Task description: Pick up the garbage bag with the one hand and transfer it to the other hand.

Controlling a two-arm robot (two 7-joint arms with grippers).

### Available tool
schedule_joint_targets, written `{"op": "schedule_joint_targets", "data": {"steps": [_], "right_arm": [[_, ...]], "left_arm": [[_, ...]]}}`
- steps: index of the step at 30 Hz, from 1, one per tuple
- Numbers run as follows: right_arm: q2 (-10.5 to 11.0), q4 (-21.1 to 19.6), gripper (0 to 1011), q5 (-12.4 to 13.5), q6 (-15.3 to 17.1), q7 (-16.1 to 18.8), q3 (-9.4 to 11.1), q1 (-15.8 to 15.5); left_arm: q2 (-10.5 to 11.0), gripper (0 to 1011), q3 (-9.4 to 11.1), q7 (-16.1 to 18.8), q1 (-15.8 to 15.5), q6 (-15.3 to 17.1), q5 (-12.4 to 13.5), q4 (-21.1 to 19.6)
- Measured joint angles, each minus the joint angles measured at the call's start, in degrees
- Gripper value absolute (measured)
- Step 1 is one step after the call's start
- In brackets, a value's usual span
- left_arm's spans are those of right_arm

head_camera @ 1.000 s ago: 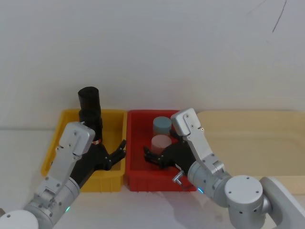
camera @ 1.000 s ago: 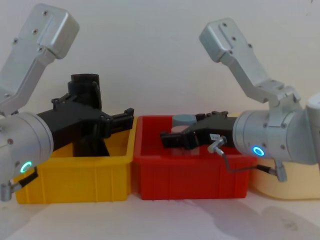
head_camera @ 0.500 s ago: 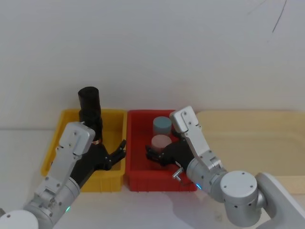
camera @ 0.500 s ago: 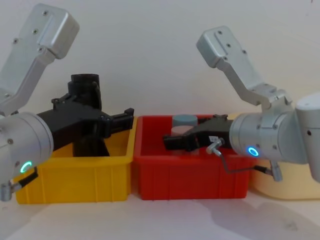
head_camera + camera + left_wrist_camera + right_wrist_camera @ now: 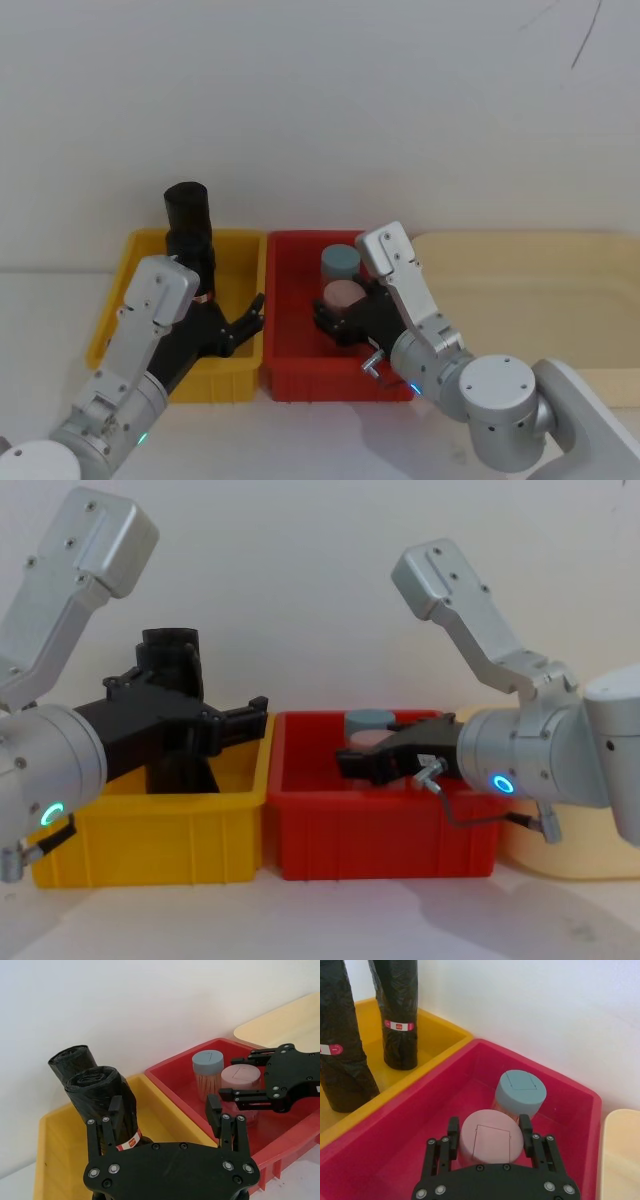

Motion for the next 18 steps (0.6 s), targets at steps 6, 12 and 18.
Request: {"op": "schedule_joint_targets", "data": {"steps": [6,12,18], "right_arm": [[-0.13,0.26,693,-0.05,0.02,0.00,0.05,0.14],[-0.17,0.32,694,-0.08,0.03,0.01,0.18,0.17],[0.06,-1.19,693,-0.03,-0.43,0.00,0.91,-0.22]], "left_arm": [[0.00,1001,0.00,0.00,0.00,0.00,0.00,0.00],[0.00,1001,0.00,0.00,0.00,0.00,0.00,0.00],[0.00,1001,0.00,0.00,0.00,0.00,0.00,0.00]]}}
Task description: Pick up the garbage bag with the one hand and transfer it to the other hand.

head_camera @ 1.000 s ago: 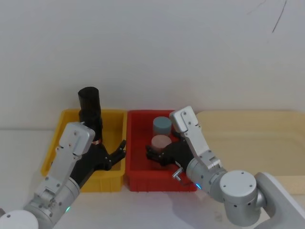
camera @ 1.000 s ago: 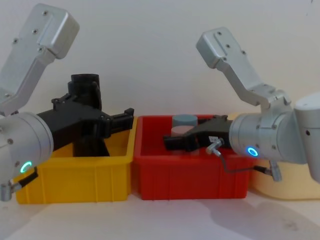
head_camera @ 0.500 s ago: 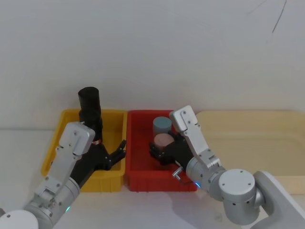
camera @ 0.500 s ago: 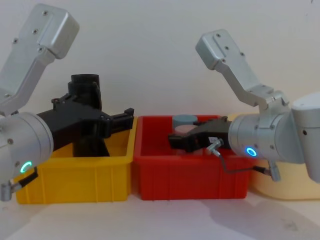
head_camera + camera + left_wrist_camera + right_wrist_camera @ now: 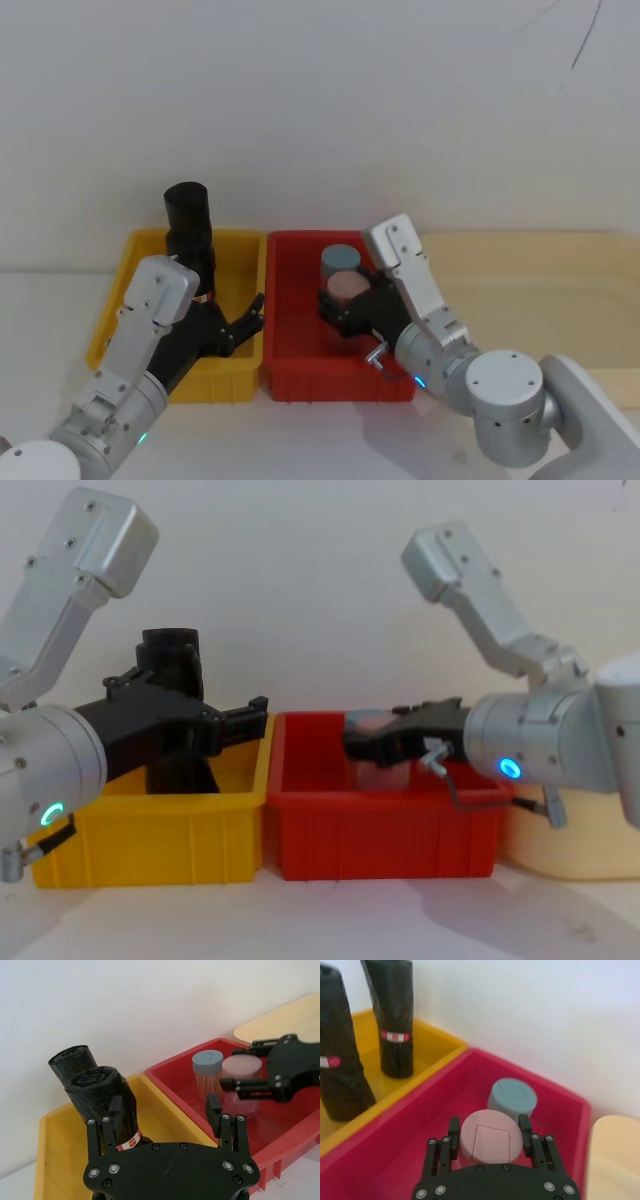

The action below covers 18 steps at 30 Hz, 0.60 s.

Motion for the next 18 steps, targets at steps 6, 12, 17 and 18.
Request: {"op": "schedule_joint_targets", "data": {"steps": [6,12,17,18], "right_arm": [[0.58,-2.81,693,0.30,-0.75,-0.18,1.25,-0.56],[1.71,-7.67,694,1.02,-1.46,-0.61,3.76,-1.11],[2.57,-11.04,693,1.61,-1.67,-1.18,6.06,-1.21],[2.75,-11.75,693,1.70,-1.68,-1.29,6.60,-1.21]], "left_arm": [[0.00,1001,0.00,0.00,0.00,0.00,0.00,0.00],[-0.01,1001,0.00,0.00,0.00,0.00,0.00,0.00],[0.00,1001,0.00,0.00,0.00,0.00,0.00,0.00],[0.00,1001,0.00,0.00,0.00,0.00,0.00,0.00]]}}
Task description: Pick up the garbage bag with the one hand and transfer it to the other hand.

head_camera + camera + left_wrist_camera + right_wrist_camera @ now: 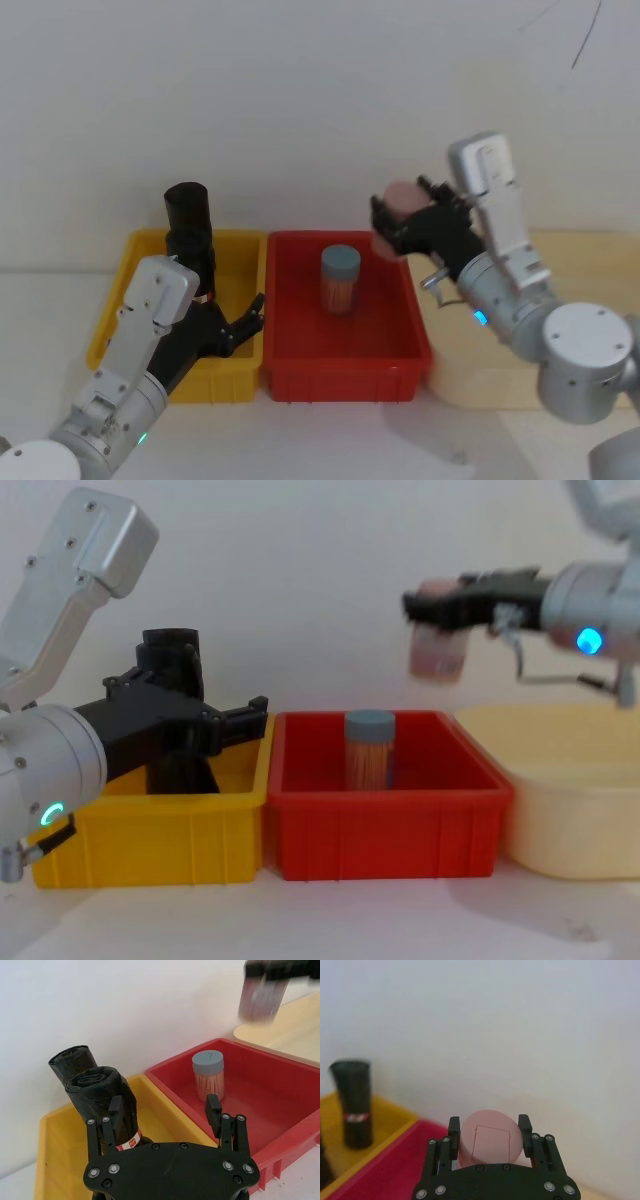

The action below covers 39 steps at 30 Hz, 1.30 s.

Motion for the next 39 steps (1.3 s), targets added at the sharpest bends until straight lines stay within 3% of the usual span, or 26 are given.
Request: {"op": "schedule_joint_targets", "data": {"steps": [6,16,26,39], "right_arm": [[1.45,-3.87,693,0.52,0.61,-1.30,3.87,-0.35],[3.29,-6.51,694,0.66,3.77,-2.48,7.73,-2.21],[4.38,-6.23,694,0.25,6.85,-2.68,9.09,-4.46],[4.57,-1.75,717,-1.73,8.19,-3.53,8.88,-5.98]], "left_arm": [[0.00,1000,0.00,0.00,0.00,0.00,0.00,0.00],[0.00,1001,0.00,0.00,0.00,0.00,0.00,0.00],[0.00,1001,0.00,0.00,0.00,0.00,0.00,0.00],[0.00,1001,0.00,0.00,0.00,0.00,0.00,0.00]]}}
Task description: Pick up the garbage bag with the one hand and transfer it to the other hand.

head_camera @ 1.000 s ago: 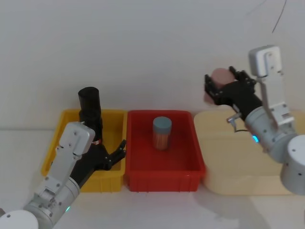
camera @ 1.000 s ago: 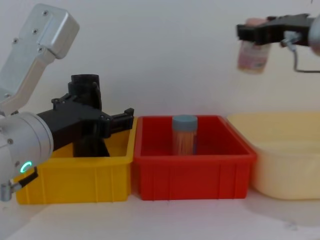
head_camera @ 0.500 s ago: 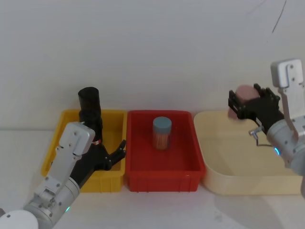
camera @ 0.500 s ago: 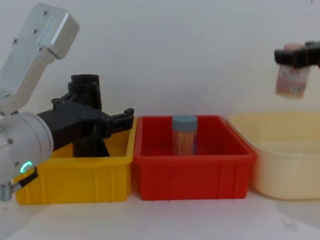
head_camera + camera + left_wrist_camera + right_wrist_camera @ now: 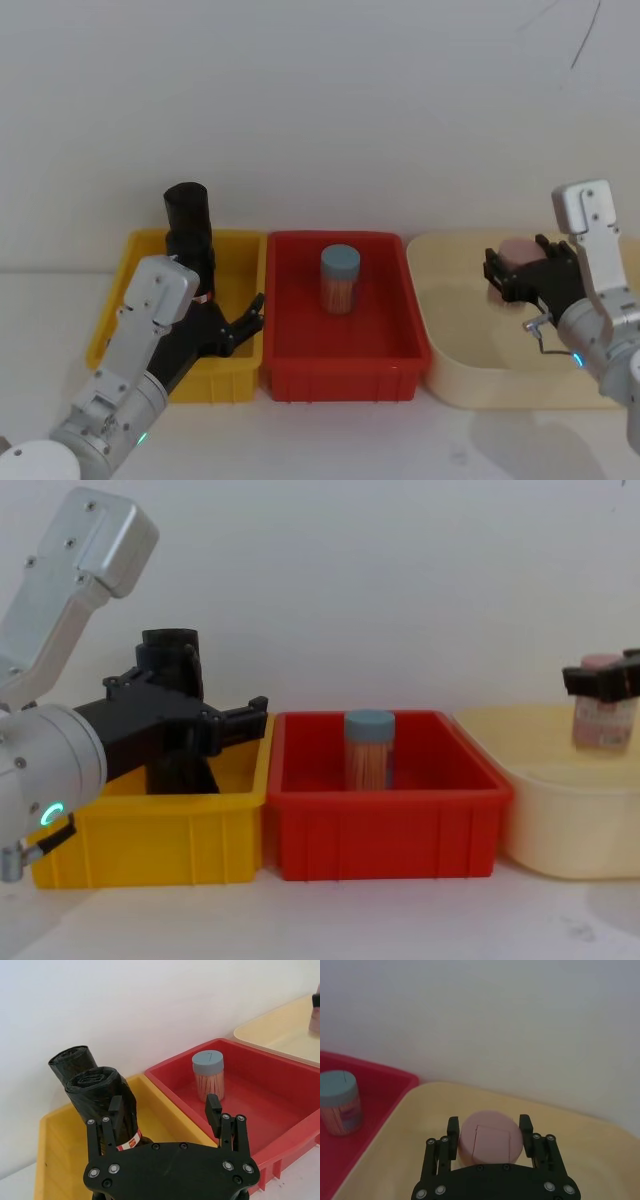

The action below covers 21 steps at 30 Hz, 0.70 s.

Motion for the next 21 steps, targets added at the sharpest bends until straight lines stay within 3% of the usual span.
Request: {"op": "schedule_joint_targets", "data": {"steps": [11,21], "right_arm": [[-0.04,1.55,991,-0.73,0.18,-0.35,-0.15,-0.33],[-0.09,2.25,1000,-1.02,0.24,-0.49,-0.23,-0.45]], "left_arm": [[0.00,1001,0.00,0.00,0.00,0.00,0.00,0.00],[0.00,1001,0.00,0.00,0.00,0.00,0.00,0.00]]}}
